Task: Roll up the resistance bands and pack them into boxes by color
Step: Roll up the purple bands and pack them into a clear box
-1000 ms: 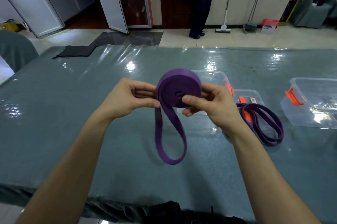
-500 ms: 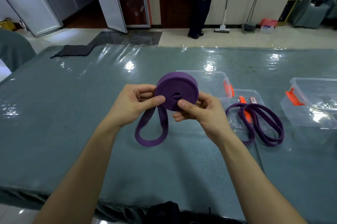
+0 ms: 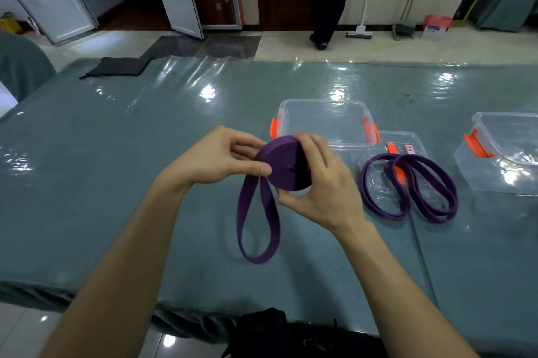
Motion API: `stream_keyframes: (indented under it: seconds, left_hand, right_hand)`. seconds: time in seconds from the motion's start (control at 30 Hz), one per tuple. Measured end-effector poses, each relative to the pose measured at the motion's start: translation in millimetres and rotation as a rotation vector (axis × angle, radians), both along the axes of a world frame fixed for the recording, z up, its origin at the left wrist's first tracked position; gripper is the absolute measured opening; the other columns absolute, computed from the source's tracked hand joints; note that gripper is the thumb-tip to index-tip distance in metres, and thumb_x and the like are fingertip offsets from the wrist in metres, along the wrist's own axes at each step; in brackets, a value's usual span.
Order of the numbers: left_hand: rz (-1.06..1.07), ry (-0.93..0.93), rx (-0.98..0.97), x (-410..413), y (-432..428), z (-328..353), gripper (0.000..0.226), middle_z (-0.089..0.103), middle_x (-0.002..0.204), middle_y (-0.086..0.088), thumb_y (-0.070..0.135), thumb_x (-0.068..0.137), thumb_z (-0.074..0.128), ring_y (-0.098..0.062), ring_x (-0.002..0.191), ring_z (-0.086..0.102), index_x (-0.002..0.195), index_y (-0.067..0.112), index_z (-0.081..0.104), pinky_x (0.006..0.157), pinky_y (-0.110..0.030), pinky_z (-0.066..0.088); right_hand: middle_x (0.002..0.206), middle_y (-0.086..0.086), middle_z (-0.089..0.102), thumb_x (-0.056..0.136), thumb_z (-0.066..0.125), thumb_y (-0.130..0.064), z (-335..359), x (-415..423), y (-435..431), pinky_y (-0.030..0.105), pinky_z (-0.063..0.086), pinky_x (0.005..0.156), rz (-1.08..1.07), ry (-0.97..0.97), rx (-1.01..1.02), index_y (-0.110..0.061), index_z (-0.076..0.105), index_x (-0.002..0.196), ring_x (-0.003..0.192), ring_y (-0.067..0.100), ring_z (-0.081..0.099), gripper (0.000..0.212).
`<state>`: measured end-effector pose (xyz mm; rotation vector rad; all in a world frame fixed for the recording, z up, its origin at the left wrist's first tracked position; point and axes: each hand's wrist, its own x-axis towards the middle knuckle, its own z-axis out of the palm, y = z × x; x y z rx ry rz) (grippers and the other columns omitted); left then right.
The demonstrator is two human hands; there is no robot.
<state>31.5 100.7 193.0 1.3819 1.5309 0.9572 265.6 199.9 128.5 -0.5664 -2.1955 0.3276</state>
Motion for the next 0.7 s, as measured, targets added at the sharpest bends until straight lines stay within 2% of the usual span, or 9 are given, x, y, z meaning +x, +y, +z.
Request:
stream_keyframes:
  seconds: [0.1,0.2,0.27,0.37,0.43,0.5,0.57,0.63,0.7]
  left_hand:
    - [0.092,-0.101,-0.047,1,-11,-54,0.053,0.083,0.119,-0.005,0.01,0.083,0.095,-0.023,0.115,0.079,0.131,0.02,0.076,0.104,-0.035,0.062]
    - [0.291,0.046,-0.115,20,-8,-120,0.037,0.083,0.114,0.001,0.006,0.087,0.091,-0.019,0.113,0.078,0.121,0.014,0.079,0.109,-0.04,0.059]
    - [0.375,0.089,-0.165,37,-5,-155,0.027,0.082,0.112,0.001,0.009,0.092,0.086,-0.02,0.109,0.077,0.118,0.016,0.081,0.105,-0.039,0.059]
    - [0.543,-0.233,-0.188,54,-4,-188,0.019,0.079,0.093,-0.005,0.007,0.095,0.083,-0.027,0.094,0.076,0.113,0.011,0.079,0.089,-0.046,0.068]
    - [0.649,-0.385,-0.188,57,-8,-202,0.031,0.081,0.091,-0.01,0.011,0.089,0.089,-0.029,0.091,0.08,0.116,0.004,0.075,0.086,-0.05,0.068]
    - [0.67,-0.575,-0.212,54,-16,-213,0.049,0.082,0.1,-0.016,0.019,0.081,0.092,-0.034,0.098,0.082,0.12,0.0,0.07,0.087,-0.049,0.068]
    - [0.619,-0.765,-0.189,47,-24,-221,0.039,0.082,0.102,-0.015,0.023,0.084,0.083,-0.03,0.1,0.081,0.115,0.003,0.072,0.084,-0.04,0.068]
    - [0.601,-0.965,-0.16,41,-30,-233,0.022,0.079,0.095,-0.009,0.025,0.097,0.067,-0.022,0.09,0.08,0.106,0.007,0.077,0.083,-0.035,0.066]
    - [0.567,-1.092,-0.153,39,-36,-242,0.045,0.076,0.083,-0.001,0.029,0.112,0.045,-0.017,0.08,0.078,0.098,0.011,0.084,0.086,-0.035,0.066]
  right_hand:
    - [0.144,0.004,0.058,0.079,0.082,-0.051,4,10,11,0.036,0.06,0.092,-0.13,0.065,-0.013,-0.01,0.052,0.15,0.117,0.025,0.066,0.088]
    - [0.141,0.006,0.06,0.075,0.088,-0.045,-1,17,19,0.036,0.06,0.094,-0.218,0.103,-0.027,-0.006,0.054,0.148,0.118,0.025,0.067,0.089]
    - [0.139,0.006,0.061,0.073,0.091,-0.044,-8,21,20,0.033,0.059,0.095,-0.256,0.114,-0.047,-0.006,0.055,0.147,0.117,0.025,0.067,0.092]
    - [0.141,0.002,0.061,0.073,0.09,-0.046,-19,27,21,0.032,0.059,0.093,-0.301,0.097,-0.057,-0.009,0.054,0.148,0.115,0.022,0.068,0.091]
    - [0.141,-0.001,0.061,0.073,0.088,-0.05,-23,31,24,0.029,0.057,0.092,-0.348,0.099,-0.067,-0.013,0.054,0.148,0.115,0.02,0.067,0.091]
    - [0.14,-0.002,0.06,0.072,0.087,-0.051,-29,38,30,0.024,0.053,0.092,-0.402,0.091,-0.072,-0.014,0.053,0.148,0.115,0.018,0.064,0.09]
    - [0.139,-0.002,0.06,0.071,0.087,-0.048,-39,45,36,0.016,0.047,0.094,-0.439,0.085,-0.082,-0.015,0.052,0.147,0.118,0.016,0.061,0.09]
    - [0.137,-0.003,0.06,0.069,0.087,-0.046,-53,52,37,0.015,0.046,0.095,-0.467,0.074,-0.12,-0.017,0.051,0.147,0.118,0.016,0.06,0.091]
    - [0.137,-0.005,0.059,0.068,0.087,-0.047,-69,56,34,0.021,0.05,0.095,-0.478,0.05,-0.161,-0.019,0.05,0.148,0.118,0.015,0.062,0.092]
